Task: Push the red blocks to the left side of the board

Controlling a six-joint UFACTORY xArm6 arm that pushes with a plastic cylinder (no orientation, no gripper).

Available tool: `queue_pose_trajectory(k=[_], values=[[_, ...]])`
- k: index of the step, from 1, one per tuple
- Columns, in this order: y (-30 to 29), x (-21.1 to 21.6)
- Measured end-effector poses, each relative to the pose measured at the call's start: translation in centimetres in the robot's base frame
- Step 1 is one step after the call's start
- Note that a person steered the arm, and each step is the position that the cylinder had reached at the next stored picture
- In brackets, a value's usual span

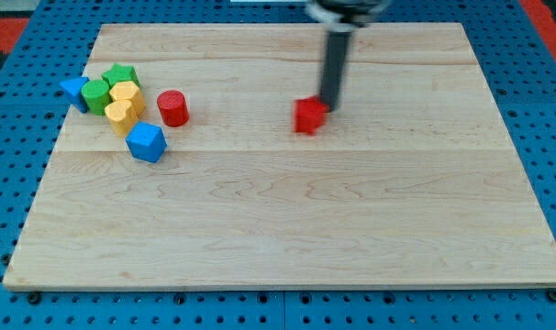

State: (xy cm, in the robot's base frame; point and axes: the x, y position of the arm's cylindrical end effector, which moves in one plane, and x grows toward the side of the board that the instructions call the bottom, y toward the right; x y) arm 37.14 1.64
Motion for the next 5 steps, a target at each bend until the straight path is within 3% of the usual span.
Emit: queue_pose_trajectory(k=[2,4,5], values=[[3.3,0.9],[-7.3,2.0],[-2.8,2.4]])
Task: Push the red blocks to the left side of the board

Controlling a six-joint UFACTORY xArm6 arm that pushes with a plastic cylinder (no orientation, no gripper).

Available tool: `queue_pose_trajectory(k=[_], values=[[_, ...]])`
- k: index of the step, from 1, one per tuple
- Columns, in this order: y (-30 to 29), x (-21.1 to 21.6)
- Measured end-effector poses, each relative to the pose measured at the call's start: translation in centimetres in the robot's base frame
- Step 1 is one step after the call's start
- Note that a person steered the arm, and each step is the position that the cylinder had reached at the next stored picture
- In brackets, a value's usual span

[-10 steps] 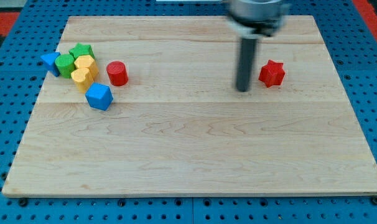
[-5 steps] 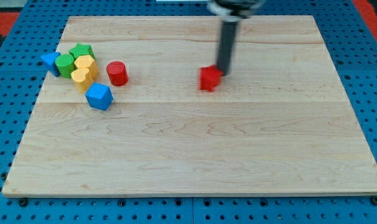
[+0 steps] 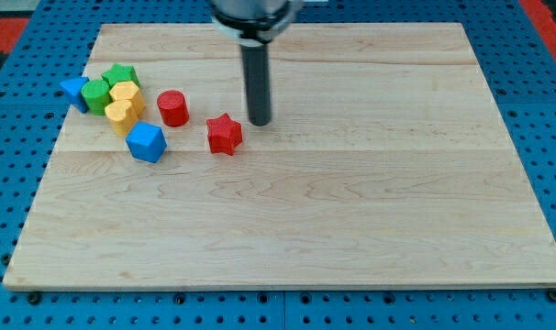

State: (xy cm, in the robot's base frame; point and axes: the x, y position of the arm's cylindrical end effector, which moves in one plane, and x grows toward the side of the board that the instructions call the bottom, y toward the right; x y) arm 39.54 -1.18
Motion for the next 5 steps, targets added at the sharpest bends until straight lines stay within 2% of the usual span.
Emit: queue_pose_trajectory(k=[1,2,3,4,5], values=[[0.0,2.2],[-3.8,3.8],[-11.0,3.7],[-5.7,3.4],[3.6,3.3]])
